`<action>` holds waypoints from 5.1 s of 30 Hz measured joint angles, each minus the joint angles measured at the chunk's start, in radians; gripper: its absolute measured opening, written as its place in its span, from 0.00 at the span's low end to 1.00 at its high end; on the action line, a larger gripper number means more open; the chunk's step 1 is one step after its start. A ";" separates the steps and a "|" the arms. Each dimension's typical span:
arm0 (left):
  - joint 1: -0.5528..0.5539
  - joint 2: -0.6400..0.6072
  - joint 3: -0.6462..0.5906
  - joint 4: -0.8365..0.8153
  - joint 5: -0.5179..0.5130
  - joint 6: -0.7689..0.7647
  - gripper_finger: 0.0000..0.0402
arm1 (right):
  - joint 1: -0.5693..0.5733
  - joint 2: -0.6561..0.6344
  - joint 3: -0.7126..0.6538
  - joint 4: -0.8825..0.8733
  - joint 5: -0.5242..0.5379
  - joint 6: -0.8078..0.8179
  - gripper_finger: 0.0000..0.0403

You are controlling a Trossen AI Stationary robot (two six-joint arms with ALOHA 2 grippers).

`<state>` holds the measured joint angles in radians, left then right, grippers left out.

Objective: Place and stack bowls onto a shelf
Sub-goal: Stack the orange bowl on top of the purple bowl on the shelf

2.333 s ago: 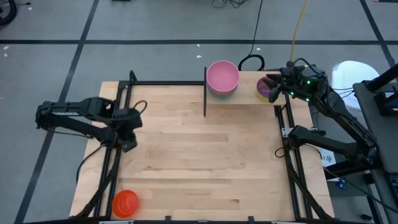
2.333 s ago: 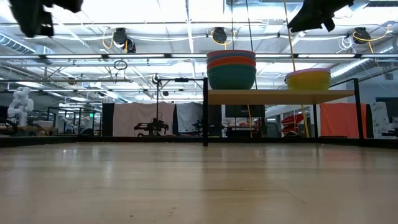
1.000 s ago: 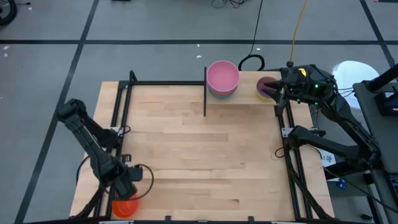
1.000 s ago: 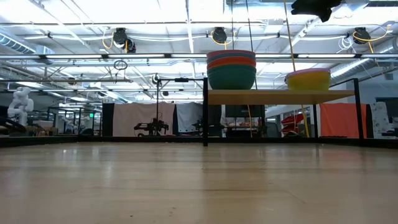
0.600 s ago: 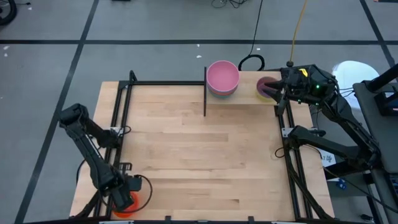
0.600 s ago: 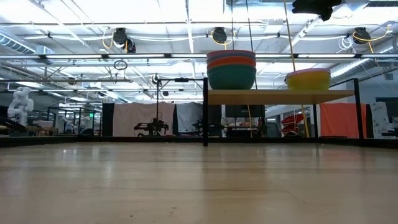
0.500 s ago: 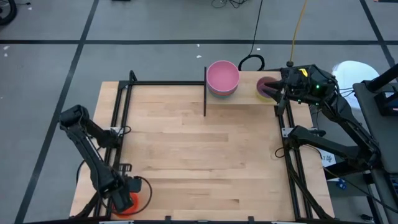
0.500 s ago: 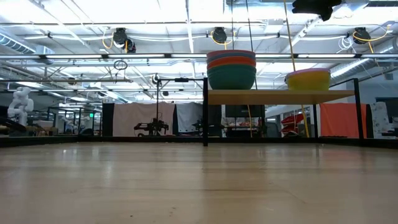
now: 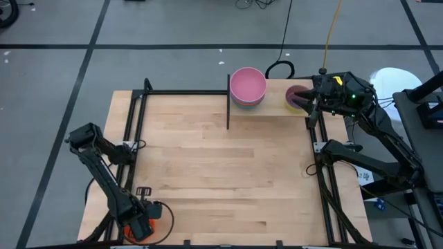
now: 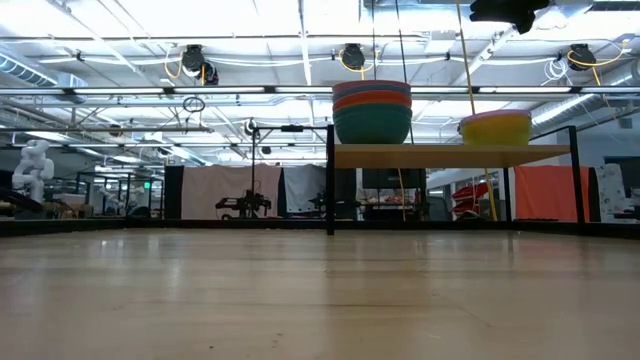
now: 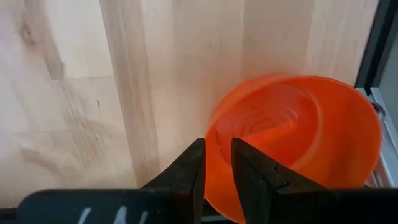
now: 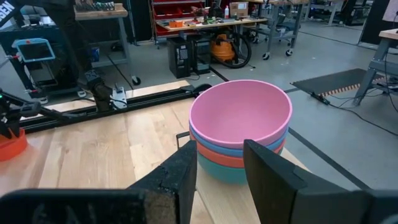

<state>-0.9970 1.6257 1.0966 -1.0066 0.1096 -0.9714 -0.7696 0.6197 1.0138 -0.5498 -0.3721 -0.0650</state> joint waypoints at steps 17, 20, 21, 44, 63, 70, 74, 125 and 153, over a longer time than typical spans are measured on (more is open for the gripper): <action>0.000 0.073 0.000 0.017 -0.027 0.098 0.20 | 0.000 0.000 0.000 0.000 0.000 0.000 0.31; 0.000 0.091 0.000 0.018 -0.027 0.113 0.20 | 0.000 0.000 0.000 0.000 0.001 0.000 0.31; 0.000 0.100 0.000 0.018 -0.028 0.113 0.20 | 0.000 0.000 0.000 0.000 0.001 0.000 0.31; 0.260 0.110 0.001 0.039 0.038 0.062 0.01 | 0.000 0.000 0.000 0.000 0.003 0.000 0.31; 0.680 -0.308 0.000 0.306 -0.123 -0.098 0.01 | 0.000 -0.149 0.001 -0.022 -0.160 -0.026 0.31; 0.769 -0.336 0.015 0.492 -0.190 -0.057 0.01 | 0.000 -0.247 0.001 -0.030 -0.161 -0.004 0.31; 0.827 -0.322 0.083 0.511 -0.190 0.015 0.01 | 0.000 -0.275 0.001 -0.031 -0.161 0.022 0.31; 1.231 0.443 1.125 0.737 -0.417 0.864 0.01 | -0.001 -0.248 0.000 0.004 -0.122 0.079 0.31; 1.257 0.592 1.123 1.016 -0.307 0.935 0.01 | -0.001 -0.078 0.000 0.098 -0.047 -0.054 0.31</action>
<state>0.2604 2.2173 2.2196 0.0089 -0.1969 -0.0362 -0.7704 0.5421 1.0134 -0.4520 -0.4187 -0.1187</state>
